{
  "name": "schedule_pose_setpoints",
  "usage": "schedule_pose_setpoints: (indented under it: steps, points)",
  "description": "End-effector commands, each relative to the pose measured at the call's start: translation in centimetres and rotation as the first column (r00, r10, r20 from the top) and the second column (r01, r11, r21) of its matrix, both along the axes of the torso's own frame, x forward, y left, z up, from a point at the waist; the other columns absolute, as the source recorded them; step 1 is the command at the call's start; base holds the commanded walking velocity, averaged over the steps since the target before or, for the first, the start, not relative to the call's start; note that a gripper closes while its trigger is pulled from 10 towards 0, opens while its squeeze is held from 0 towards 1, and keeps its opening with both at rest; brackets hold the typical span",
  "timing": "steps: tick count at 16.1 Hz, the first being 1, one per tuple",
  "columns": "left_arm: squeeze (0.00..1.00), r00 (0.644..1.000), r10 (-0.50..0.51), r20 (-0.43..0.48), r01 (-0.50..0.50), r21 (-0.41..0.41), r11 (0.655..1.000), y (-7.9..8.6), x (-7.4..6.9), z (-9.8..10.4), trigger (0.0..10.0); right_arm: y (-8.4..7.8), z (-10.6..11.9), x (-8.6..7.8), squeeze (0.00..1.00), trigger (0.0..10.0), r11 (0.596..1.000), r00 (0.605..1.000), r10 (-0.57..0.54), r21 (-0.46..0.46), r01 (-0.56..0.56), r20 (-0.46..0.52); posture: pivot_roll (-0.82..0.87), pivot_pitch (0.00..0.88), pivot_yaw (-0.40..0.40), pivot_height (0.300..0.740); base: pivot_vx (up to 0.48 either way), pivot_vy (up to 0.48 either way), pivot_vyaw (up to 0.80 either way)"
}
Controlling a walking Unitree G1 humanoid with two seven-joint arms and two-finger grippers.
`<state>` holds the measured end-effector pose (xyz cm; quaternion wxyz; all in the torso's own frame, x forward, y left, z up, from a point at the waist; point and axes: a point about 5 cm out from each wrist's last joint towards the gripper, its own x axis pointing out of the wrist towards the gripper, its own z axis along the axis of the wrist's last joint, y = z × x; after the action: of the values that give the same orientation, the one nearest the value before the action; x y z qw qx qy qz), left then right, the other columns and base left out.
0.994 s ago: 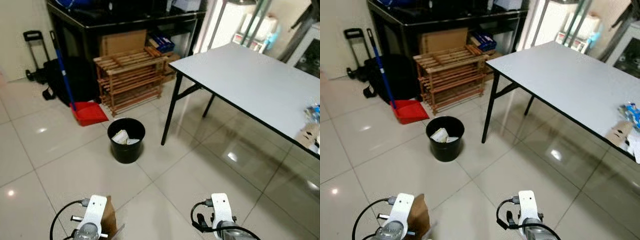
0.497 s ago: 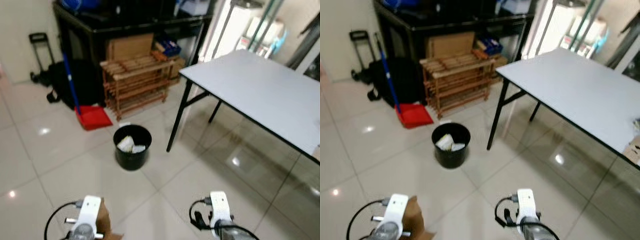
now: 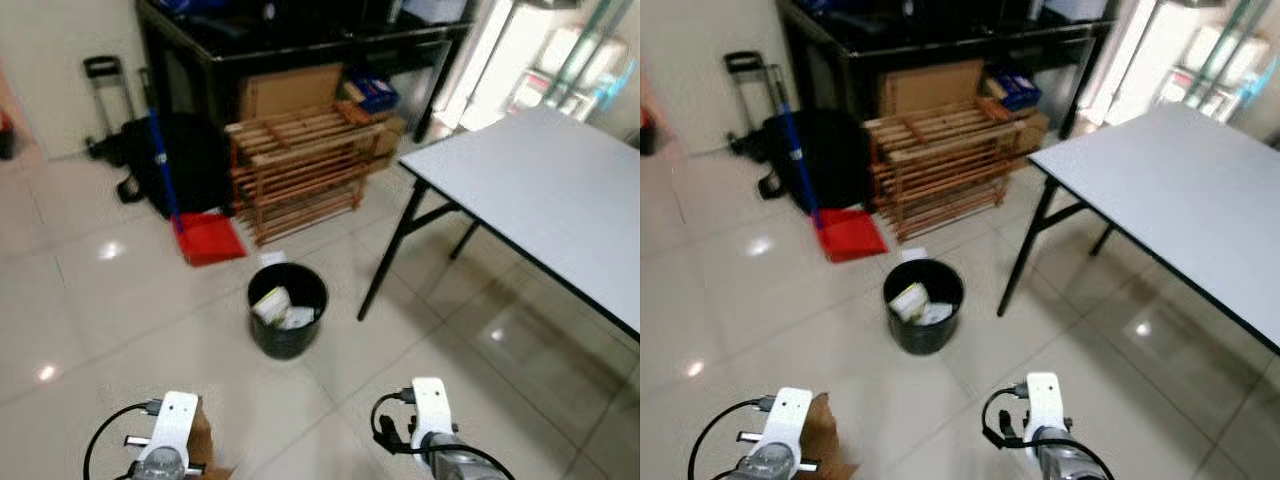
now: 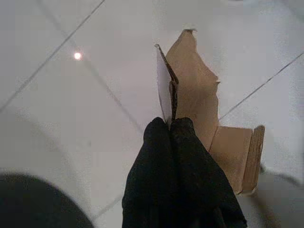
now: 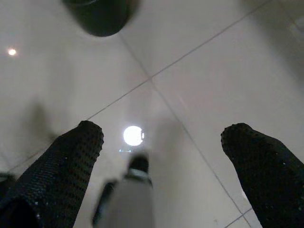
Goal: Picking trash to rubbish bin
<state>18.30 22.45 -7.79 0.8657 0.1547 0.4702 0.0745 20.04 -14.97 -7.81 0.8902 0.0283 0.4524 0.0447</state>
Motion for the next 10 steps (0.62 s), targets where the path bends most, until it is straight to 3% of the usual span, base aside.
schedule_pose_setpoints:
  steps: [1,10]
  points:
    - [0.00,1.000,-0.019,-0.001,0.019,-0.023,1.000,-1.21,0.12,-0.19,10.0,-1.43,-0.15,-0.38,0.00,10.0,0.999,1.000,-0.019,-0.032,0.018,-0.012,-0.01,0.055,-0.118,0.740,0.469,0.000,0.00]
    - [0.00,1.000,-0.023,-0.002,0.023,-0.026,0.999,-1.29,0.23,-0.17,10.0,-1.48,-0.18,-0.45,0.00,10.0,0.999,1.000,-0.028,-0.031,0.028,-0.013,-0.01,0.056,-0.117,0.740,0.465,0.000,0.00]
